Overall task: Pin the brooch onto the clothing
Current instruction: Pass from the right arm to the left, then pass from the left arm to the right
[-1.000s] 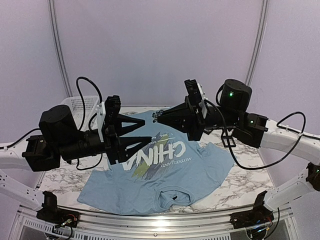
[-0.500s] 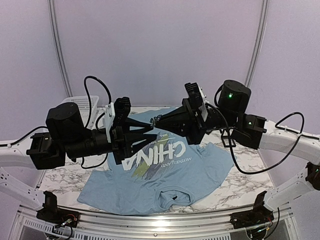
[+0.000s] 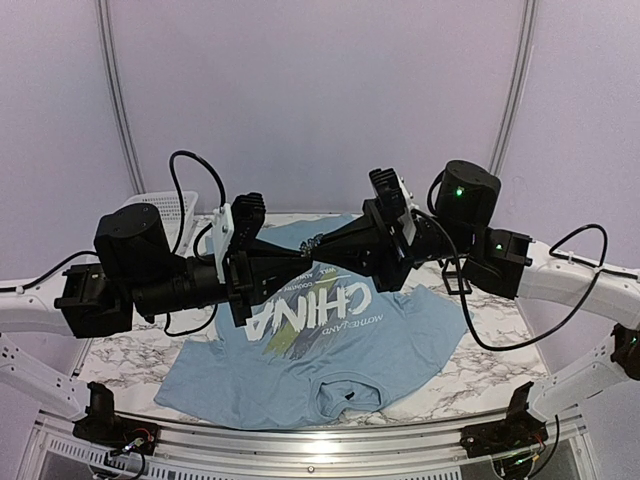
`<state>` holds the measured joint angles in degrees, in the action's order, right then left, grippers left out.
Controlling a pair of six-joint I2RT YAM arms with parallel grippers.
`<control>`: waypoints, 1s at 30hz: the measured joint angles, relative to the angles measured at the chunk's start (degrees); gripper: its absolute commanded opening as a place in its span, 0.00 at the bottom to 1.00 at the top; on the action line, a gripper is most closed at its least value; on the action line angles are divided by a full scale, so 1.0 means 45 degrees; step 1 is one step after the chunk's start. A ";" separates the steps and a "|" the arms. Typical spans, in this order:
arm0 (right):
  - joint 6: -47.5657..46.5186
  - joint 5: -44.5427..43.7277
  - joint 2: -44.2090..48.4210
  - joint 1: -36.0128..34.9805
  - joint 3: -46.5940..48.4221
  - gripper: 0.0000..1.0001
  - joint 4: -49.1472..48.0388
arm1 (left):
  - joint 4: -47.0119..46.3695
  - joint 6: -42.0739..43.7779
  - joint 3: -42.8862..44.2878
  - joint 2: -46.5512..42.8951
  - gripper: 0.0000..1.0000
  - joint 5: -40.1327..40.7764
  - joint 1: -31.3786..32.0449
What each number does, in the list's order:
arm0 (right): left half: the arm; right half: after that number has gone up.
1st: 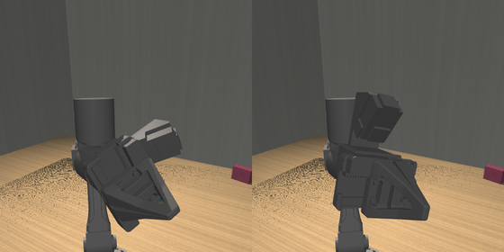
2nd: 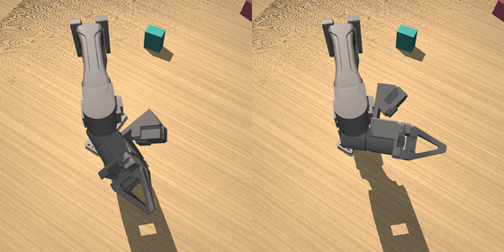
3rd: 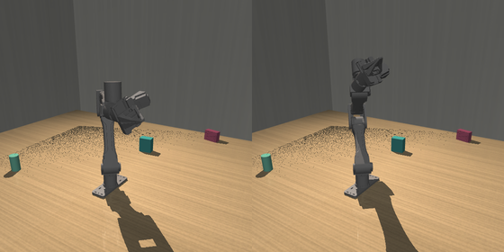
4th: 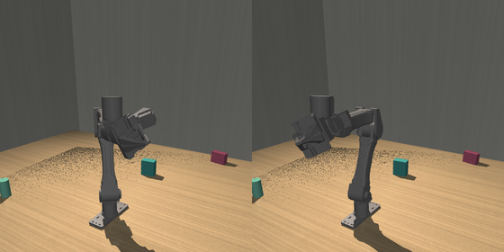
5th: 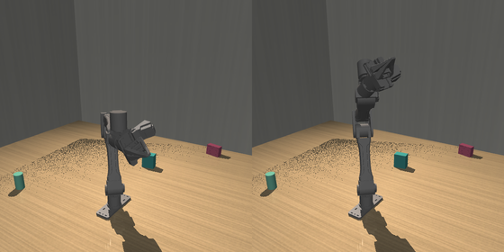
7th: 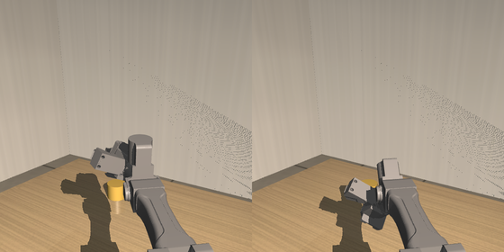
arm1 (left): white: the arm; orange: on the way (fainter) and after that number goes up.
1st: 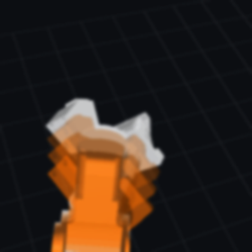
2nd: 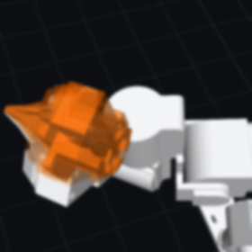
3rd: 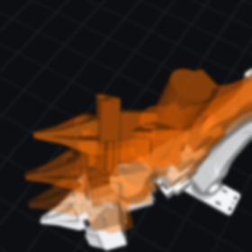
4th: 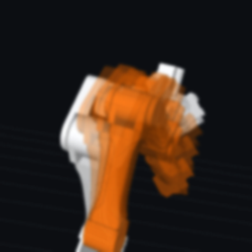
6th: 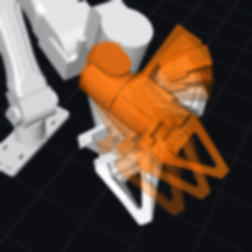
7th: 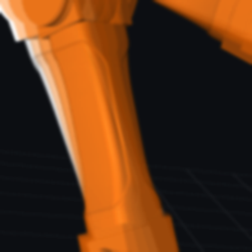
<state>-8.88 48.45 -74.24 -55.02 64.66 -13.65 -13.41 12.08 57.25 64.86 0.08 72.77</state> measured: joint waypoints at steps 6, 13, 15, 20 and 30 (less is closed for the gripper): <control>-0.0044 -0.0010 -0.0019 0.0000 0.0000 0.00 0.0005 | 0.0000 0.0083 0.0000 -0.0015 0.08 0.0102 0.0000; -0.0053 -0.0015 -0.0029 0.0000 0.0000 0.00 0.0000 | 0.0010 0.0087 0.0000 -0.0034 0.00 0.0097 0.0000; -0.0049 -0.0005 -0.0029 0.0000 0.0000 0.00 0.0000 | 0.0015 0.0165 0.0000 -0.0044 0.00 0.0092 0.0000; -0.0092 -0.0010 -0.0039 0.0000 0.0000 0.23 0.0068 | 0.0010 0.0185 -0.0058 -0.0073 0.00 0.0102 0.0000; -0.0520 -0.2186 0.0185 0.0117 0.0000 0.78 0.1462 | -0.0204 0.2021 -0.1030 -0.0121 0.00 0.4085 0.0136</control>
<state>-11.22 38.61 -73.41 -54.50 64.66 -7.07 -14.33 21.17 52.62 64.31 18.46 73.38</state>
